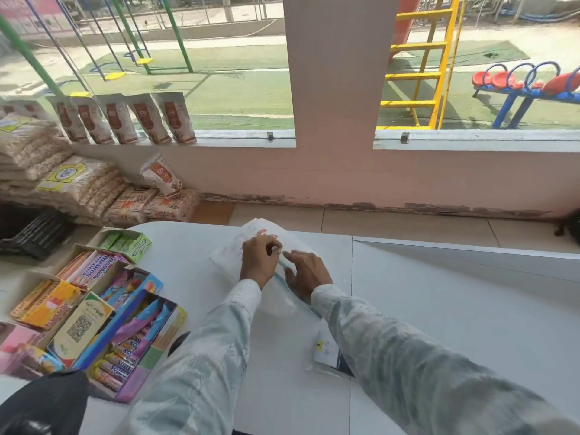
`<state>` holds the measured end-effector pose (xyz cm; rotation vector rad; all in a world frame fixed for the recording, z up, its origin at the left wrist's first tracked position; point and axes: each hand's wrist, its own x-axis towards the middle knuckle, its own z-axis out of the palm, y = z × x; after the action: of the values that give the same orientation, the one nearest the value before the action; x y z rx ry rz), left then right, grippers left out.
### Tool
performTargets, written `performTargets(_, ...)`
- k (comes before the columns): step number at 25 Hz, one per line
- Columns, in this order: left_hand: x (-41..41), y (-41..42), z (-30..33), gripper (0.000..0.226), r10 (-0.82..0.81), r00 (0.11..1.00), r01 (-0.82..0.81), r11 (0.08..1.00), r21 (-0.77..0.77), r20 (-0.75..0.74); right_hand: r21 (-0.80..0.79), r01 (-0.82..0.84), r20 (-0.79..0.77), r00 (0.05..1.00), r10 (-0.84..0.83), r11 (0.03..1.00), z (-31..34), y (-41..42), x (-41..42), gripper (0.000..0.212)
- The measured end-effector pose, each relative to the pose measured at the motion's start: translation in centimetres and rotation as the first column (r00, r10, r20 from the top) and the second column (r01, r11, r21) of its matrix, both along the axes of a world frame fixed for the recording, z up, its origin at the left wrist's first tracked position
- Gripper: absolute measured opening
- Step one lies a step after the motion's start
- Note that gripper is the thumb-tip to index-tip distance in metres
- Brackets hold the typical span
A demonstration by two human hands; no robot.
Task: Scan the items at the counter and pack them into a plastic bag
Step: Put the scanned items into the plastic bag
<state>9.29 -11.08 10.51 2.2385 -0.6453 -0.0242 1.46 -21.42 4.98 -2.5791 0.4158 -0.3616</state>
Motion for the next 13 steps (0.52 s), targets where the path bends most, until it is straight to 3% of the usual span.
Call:
performTargets(2,-0.3,0.3,-1.0,0.017,-0.003,1.000,0.002,1.000,0.023,0.010,0.001,-0.018,0.011,1.000,0.018,1.000,-1.0,-0.9,-3.4,0.034)
performTargets(4,-0.8,0.3,-1.9,0.017,-0.001,1.000,0.001,0.999,0.040,0.001,-0.082,-0.010,-0.023,1.000,0.008,0.997,-3.2,-2.9,-7.6,0.030)
performTargets(6,-1.3,0.4,-2.4,0.017,0.001,1.000,-0.001,0.998,0.059,-0.007,-0.203,-0.048,-0.168,0.986,0.013,0.978,-5.3,-5.3,-12.0,0.025)
performTargets(9,-1.6,0.7,-2.9,0.014,0.008,1.000,-0.005,0.996,0.092,-0.026,-0.221,-0.183,-0.425,0.902,0.074,0.958,-7.3,-7.2,-16.3,0.032)
performTargets(13,-1.9,1.4,-3.6,0.012,0.031,0.999,-0.026,0.992,0.122,-0.041,-0.172,-0.194,-0.512,0.855,0.081,0.966,-8.2,-6.7,-17.6,0.058)
